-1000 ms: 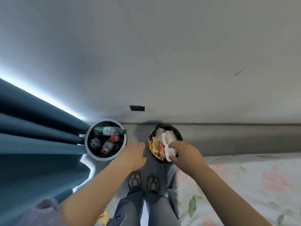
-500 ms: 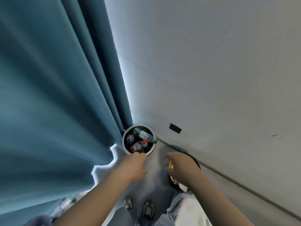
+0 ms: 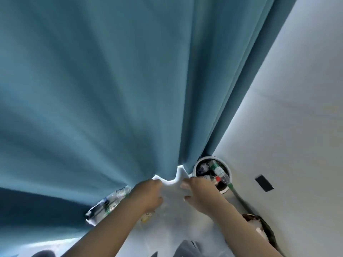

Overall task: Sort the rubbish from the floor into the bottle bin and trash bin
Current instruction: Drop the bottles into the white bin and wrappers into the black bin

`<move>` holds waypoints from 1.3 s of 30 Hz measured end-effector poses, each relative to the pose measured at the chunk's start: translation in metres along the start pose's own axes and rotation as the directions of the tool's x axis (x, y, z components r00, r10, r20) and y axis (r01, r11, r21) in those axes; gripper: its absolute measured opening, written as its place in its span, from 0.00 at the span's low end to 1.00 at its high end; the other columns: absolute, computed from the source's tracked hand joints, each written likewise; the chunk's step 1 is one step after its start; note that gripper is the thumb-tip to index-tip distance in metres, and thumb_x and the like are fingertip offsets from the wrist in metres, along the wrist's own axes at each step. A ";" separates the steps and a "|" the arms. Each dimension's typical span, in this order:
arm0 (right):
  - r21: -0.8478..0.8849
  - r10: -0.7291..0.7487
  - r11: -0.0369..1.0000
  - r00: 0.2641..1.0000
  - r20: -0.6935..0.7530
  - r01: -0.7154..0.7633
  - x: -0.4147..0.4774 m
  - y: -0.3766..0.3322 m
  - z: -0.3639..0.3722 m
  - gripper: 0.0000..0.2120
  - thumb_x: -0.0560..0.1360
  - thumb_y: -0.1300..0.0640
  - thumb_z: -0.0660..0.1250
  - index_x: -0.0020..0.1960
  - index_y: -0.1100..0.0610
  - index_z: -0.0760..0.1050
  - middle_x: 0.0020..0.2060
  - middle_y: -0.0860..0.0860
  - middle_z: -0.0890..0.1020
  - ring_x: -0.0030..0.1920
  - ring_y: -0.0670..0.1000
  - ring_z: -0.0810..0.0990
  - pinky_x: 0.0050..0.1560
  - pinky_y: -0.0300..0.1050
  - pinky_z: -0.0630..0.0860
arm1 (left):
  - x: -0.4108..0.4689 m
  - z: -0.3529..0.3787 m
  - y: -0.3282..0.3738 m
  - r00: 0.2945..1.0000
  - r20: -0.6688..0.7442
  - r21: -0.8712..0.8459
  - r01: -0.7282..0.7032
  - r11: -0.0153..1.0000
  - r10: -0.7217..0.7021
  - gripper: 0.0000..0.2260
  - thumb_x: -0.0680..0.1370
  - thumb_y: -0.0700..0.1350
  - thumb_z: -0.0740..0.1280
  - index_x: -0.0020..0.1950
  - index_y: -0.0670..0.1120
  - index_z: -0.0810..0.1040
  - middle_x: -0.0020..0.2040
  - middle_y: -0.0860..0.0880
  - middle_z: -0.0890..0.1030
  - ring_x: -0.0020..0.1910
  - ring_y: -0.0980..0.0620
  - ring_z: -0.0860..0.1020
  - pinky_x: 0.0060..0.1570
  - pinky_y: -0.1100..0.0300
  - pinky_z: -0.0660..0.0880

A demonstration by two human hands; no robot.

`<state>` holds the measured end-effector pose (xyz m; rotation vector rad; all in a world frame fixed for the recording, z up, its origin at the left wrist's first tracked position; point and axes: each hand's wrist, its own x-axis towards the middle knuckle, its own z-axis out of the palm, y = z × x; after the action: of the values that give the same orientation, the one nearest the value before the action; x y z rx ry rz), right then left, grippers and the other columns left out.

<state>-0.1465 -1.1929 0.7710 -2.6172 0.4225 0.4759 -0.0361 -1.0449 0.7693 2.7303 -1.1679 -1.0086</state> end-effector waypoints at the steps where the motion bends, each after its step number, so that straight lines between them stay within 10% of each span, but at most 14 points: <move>1: -0.008 -0.021 1.000 1.000 0.011 0.021 0.006 -0.017 0.004 0.18 0.73 0.57 0.65 0.63 0.53 0.74 0.57 0.53 0.80 0.58 0.55 0.78 0.55 0.46 0.75 | -0.010 -0.001 -0.017 1.000 -0.017 -0.014 0.025 1.000 -0.026 0.17 0.76 0.47 0.62 0.65 0.47 0.71 0.62 0.48 0.76 0.61 0.47 0.75 0.58 0.56 0.73; 17: -0.019 0.022 1.000 0.995 0.100 -0.020 0.037 -0.254 0.109 0.16 0.74 0.52 0.64 0.62 0.52 0.75 0.56 0.51 0.80 0.57 0.51 0.78 0.57 0.46 0.75 | -0.138 0.021 -0.275 0.992 -0.029 -0.119 0.119 0.986 -0.123 0.12 0.77 0.47 0.62 0.59 0.46 0.73 0.57 0.47 0.78 0.56 0.46 0.76 0.47 0.60 0.68; 39: -0.043 0.124 0.992 0.978 0.166 -0.118 0.141 -0.242 0.201 0.16 0.74 0.54 0.64 0.61 0.51 0.75 0.58 0.48 0.80 0.59 0.51 0.77 0.56 0.42 0.74 | -0.049 0.085 -0.374 0.991 -0.032 -0.089 0.124 0.988 -0.127 0.16 0.73 0.51 0.61 0.60 0.50 0.73 0.55 0.50 0.79 0.55 0.47 0.77 0.53 0.54 0.76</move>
<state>0.0165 -0.9210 0.6357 -2.5665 0.5241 0.7438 0.1324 -0.7227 0.6378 2.7708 -0.9336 -0.9894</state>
